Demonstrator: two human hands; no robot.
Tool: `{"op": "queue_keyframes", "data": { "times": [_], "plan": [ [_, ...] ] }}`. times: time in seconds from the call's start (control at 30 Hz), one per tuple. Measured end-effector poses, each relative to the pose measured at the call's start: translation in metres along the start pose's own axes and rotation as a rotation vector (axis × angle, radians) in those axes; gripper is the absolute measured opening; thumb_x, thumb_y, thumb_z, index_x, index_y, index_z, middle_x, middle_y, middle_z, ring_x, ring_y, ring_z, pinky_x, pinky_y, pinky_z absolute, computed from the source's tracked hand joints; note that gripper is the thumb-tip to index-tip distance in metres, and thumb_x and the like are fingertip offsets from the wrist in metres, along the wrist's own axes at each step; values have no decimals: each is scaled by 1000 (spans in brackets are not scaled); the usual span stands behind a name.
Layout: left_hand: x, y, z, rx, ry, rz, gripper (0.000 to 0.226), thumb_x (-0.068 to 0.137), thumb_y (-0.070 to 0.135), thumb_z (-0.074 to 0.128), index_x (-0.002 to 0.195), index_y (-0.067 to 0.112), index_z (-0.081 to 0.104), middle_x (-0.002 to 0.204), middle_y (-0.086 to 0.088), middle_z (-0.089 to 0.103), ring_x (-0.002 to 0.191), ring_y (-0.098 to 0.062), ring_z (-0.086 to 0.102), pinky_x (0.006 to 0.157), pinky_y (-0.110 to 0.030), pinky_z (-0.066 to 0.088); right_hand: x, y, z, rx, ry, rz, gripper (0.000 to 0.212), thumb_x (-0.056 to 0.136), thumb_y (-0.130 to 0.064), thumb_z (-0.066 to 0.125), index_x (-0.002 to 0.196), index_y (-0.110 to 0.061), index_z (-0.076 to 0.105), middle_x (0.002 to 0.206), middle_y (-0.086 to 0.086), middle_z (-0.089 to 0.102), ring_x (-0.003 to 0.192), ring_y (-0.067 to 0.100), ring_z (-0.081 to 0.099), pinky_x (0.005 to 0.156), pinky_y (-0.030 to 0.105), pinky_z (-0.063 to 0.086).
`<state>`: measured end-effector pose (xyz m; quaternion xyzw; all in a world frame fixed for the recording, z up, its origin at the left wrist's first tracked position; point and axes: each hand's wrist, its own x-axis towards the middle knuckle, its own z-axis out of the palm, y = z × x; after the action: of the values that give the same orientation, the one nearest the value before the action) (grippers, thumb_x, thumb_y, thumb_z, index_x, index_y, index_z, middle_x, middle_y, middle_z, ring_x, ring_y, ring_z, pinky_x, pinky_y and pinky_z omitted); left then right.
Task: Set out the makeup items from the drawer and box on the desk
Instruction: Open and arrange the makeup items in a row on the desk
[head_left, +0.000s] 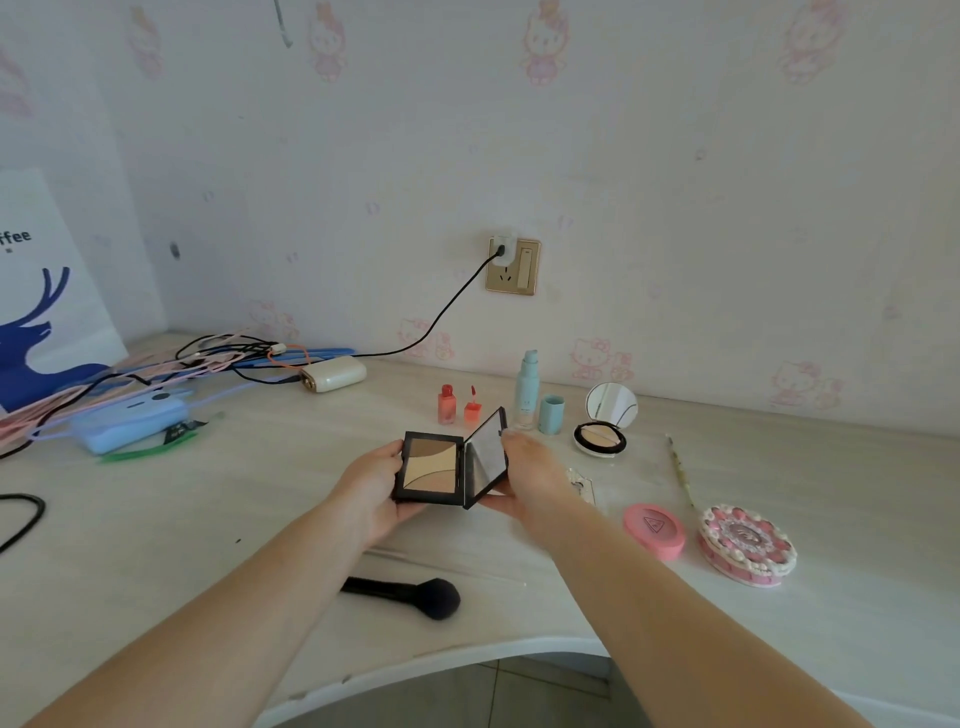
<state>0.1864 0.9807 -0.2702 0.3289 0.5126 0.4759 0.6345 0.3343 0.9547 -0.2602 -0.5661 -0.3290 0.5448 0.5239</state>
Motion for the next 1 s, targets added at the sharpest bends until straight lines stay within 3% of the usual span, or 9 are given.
{"op": "queue_keyframes", "data": {
  "times": [0.17,0.3,0.37,0.47,0.57,0.63,0.73,0.9,1.0],
  "plan": [
    [11,-1,-11,141,-13,-17,39,96,2,29,113,10,63,91,-11,65,77,-22,61,58,-32,53,5,6,6,-139,-19,-20,25,97,-14,31,105,-17,55,102,6,55,102,28,58,81,45,57],
    [11,-1,-17,188,-25,-31,28,97,5,35,105,4,62,90,-14,62,72,-23,60,44,-24,55,7,8,5,-205,19,-3,32,92,-8,28,89,-19,58,98,9,56,92,26,56,83,48,56],
    [11,0,-19,242,-38,-27,22,96,4,39,99,3,60,86,-14,63,71,-23,61,44,-23,55,10,10,4,-251,7,-20,35,89,-6,28,98,-13,61,98,13,60,89,28,59,84,50,56],
    [19,3,-22,356,-29,-11,17,91,1,44,92,1,61,90,-18,66,76,-28,64,59,-30,59,16,14,2,-304,8,-62,40,84,-6,30,106,-12,63,109,25,64,87,30,61,89,58,50],
    [20,7,-25,458,-53,-1,10,80,6,54,84,3,62,88,-17,63,81,-29,61,82,-37,53,23,16,1,-333,33,-60,41,85,-6,31,107,-17,64,110,21,66,95,33,65,89,58,50],
    [23,7,-28,571,-86,30,28,67,20,66,92,9,60,101,-15,61,93,-27,59,93,-35,45,27,18,1,-357,23,-63,39,86,-9,33,106,-19,64,108,19,67,95,34,65,88,58,50],
    [27,4,-30,663,-104,53,64,81,23,70,135,3,43,137,-14,49,124,-26,47,106,-34,34,40,26,-2,-391,18,-76,32,88,-15,37,103,-18,65,107,20,67,87,30,62,89,53,52],
    [34,0,-31,672,-111,67,84,80,25,71,148,8,24,152,-9,33,136,-25,38,116,-38,26,36,19,-4,-459,26,-77,28,89,-15,39,102,-7,63,103,21,67,91,35,63,92,54,50],
    [32,1,-30,678,-108,73,97,66,32,72,149,12,23,151,-9,34,136,-24,38,116,-39,27,18,7,-1,-500,13,-65,27,95,-14,39,107,-1,60,90,13,59,80,25,54,74,35,51]
  ]
}}
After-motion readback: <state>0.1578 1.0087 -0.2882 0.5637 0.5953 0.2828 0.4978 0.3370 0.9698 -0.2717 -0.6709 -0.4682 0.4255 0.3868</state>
